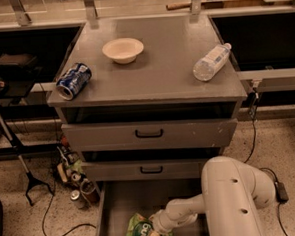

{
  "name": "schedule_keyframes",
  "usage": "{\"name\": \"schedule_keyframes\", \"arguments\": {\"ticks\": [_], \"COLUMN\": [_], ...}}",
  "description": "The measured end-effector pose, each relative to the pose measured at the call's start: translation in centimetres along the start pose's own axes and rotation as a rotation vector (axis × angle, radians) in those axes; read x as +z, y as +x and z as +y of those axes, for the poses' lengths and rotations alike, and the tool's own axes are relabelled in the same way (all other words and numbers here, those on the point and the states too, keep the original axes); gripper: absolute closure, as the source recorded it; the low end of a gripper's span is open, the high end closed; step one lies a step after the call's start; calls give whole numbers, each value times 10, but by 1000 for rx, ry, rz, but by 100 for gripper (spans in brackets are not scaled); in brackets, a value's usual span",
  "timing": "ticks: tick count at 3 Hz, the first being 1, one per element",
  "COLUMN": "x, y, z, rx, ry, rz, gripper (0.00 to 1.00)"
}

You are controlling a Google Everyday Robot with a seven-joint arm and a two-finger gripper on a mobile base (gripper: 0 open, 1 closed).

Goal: Pick green rice chip bag from bottom drawer and place on counter

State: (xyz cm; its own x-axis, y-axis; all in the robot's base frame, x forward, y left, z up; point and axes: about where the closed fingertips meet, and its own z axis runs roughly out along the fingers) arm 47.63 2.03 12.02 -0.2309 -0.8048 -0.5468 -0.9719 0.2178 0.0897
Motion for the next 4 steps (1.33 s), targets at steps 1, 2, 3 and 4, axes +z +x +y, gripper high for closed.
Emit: {"name": "schedule_keyframes", "arguments": {"ticks": [1, 2, 3, 4], "x": [-1, -9, -53, -107], "y": [1, -4, -29, -48], "z": [0, 3, -5, -22], "rx": [3, -3, -5, -7], "ry": [2, -4, 23, 52], "rz": [-2, -7, -73, -105], "gripper": [79, 100, 100, 100]}}
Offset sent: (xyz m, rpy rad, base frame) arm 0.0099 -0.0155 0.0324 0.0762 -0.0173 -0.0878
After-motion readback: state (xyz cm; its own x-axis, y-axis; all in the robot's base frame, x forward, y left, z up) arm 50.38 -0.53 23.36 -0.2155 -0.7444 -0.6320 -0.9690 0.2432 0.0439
